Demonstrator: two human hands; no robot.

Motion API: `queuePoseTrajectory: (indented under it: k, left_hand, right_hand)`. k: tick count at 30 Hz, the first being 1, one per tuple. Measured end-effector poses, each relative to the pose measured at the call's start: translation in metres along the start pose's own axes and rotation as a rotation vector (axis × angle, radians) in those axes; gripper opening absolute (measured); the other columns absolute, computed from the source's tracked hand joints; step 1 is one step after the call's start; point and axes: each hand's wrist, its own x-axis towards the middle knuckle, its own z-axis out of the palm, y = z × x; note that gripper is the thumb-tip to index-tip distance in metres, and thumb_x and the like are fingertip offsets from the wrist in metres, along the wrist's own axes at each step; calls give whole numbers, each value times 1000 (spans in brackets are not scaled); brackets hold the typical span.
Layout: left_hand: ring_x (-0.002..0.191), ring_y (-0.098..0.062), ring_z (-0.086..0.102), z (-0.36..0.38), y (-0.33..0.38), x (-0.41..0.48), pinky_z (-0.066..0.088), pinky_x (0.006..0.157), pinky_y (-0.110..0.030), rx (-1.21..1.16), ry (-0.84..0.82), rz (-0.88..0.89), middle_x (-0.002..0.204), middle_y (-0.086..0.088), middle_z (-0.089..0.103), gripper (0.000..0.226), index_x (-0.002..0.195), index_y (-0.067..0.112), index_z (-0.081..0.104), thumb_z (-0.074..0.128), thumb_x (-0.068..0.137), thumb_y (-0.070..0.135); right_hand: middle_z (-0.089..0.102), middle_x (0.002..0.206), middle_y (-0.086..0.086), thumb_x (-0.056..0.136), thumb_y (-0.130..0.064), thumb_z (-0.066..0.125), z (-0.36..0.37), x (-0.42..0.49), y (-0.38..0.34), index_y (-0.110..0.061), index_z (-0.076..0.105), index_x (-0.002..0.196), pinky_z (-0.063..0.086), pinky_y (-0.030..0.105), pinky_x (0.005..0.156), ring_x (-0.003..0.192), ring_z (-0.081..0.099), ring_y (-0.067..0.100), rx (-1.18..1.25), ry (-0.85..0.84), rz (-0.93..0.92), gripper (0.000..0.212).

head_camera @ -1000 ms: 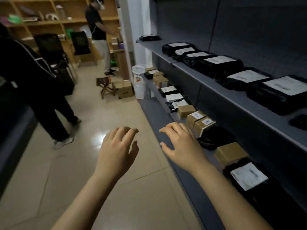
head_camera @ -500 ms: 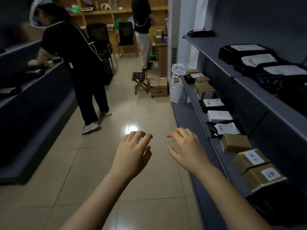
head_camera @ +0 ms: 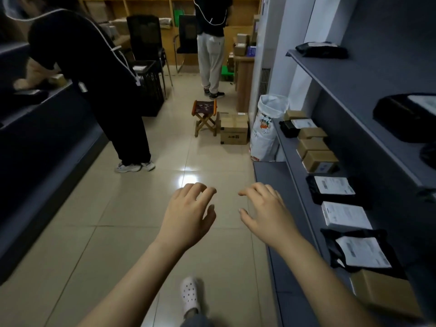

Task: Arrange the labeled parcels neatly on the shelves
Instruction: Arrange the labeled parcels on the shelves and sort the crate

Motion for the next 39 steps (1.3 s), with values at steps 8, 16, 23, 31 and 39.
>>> queuePoseTrajectory:
  k: [8, 16, 23, 31, 39]
  left_hand:
    - [86, -25, 56, 66, -119, 173, 46, 70, -35, -59, -51, 95, 96, -2, 60, 24, 103, 15, 62, 60, 80, 22]
    - [86, -23, 58, 129, -185, 336, 48, 69, -34, -114, -56, 205, 96, -3, 61, 24, 102, 15, 63, 69, 79, 20]
    - [91, -22, 56, 212, -211, 480, 49, 73, -33, -110, -73, 239, 100, -2, 60, 26, 107, 16, 62, 66, 82, 24]
    - [89, -20, 54, 279, -228, 635, 49, 72, -34, -136, -34, 258, 99, 0, 58, 27, 109, 20, 56, 52, 85, 32]
    - [89, -18, 54, 350, -258, 737, 46, 73, -30, -197, -76, 350, 98, 0, 59, 27, 106, 18, 61, 62, 80, 27]
  right_hand:
    - [58, 111, -3, 86, -22, 68, 26, 188, 47, -17, 63, 115, 39, 33, 92, 105, 52, 20, -10, 68, 138, 30]
    - [60, 107, 2, 81, -18, 73, 37, 337, 117, -15, 64, 111, 45, 40, 89, 103, 55, 24, -35, 149, 245, 31]
    - [61, 105, 2, 78, -16, 74, 40, 468, 210, -15, 65, 109, 49, 41, 86, 101, 56, 24, -44, 197, 230, 33]
    - [59, 104, -3, 76, -15, 73, 16, 608, 306, -19, 64, 107, 48, 34, 85, 99, 54, 19, -38, 254, 194, 32]
    - [61, 105, 1, 75, -13, 78, 31, 697, 365, -16, 64, 108, 51, 34, 88, 98, 58, 21, -45, 281, 281, 36]
